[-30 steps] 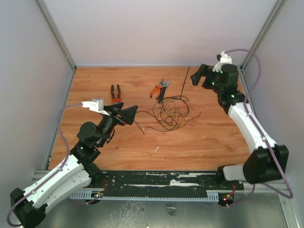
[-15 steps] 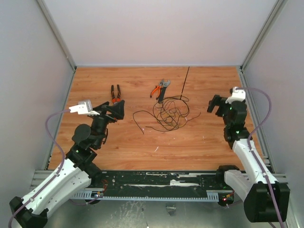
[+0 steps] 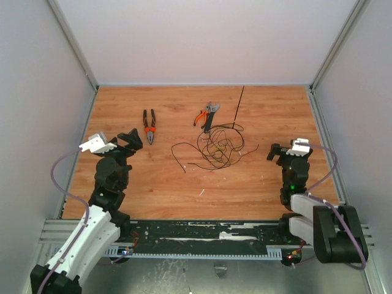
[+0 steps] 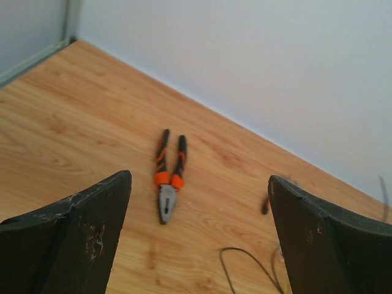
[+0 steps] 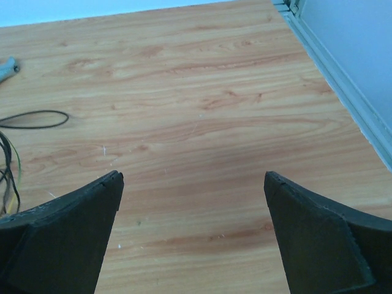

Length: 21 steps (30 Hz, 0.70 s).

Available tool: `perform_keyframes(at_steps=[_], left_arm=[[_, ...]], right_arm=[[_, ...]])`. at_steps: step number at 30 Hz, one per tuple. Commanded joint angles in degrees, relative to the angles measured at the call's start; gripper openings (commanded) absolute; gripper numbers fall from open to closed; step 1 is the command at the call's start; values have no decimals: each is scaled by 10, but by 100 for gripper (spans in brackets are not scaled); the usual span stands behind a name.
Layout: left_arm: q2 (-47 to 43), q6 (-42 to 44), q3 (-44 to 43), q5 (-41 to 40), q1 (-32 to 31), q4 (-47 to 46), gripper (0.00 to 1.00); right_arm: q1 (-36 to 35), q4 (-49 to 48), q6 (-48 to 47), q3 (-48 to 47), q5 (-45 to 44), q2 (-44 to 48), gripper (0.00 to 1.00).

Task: Zip-tie the wires
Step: Reset both arms

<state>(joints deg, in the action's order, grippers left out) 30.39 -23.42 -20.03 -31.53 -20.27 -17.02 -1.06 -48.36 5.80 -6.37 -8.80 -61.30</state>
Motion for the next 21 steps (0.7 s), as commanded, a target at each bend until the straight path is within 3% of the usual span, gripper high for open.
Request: perform_keyframes(at_steps=[1, 6, 9, 11, 12, 14, 16, 18, 21], left_arm=[[35, -26, 17, 43, 70, -44, 98], [85, -38, 32, 59, 133, -84, 98], [111, 3, 64, 42, 143, -151, 98], [126, 31, 88, 31, 143, -209, 98], [133, 44, 100, 26, 143, -230, 98], [145, 65, 117, 13, 143, -257, 98], [152, 89, 131, 3, 143, -272, 98], [153, 120, 149, 2, 143, -297, 98], [159, 152, 184, 11, 143, -359, 98]], right_arm=[[5, -224, -24, 40, -1, -67, 99], [4, -446, -27, 87, -5, -210, 99], [5, -304, -16, 38, -13, -180, 99], [3, -321, -23, 19, -10, -205, 99], [3, -255, -23, 5, -5, -191, 99], [2, -299, -25, 14, -3, -205, 99], [2, -258, -23, 7, -4, -191, 99], [2, -292, -25, 13, -4, -203, 99], [2, -268, -24, 8, -4, -194, 99]])
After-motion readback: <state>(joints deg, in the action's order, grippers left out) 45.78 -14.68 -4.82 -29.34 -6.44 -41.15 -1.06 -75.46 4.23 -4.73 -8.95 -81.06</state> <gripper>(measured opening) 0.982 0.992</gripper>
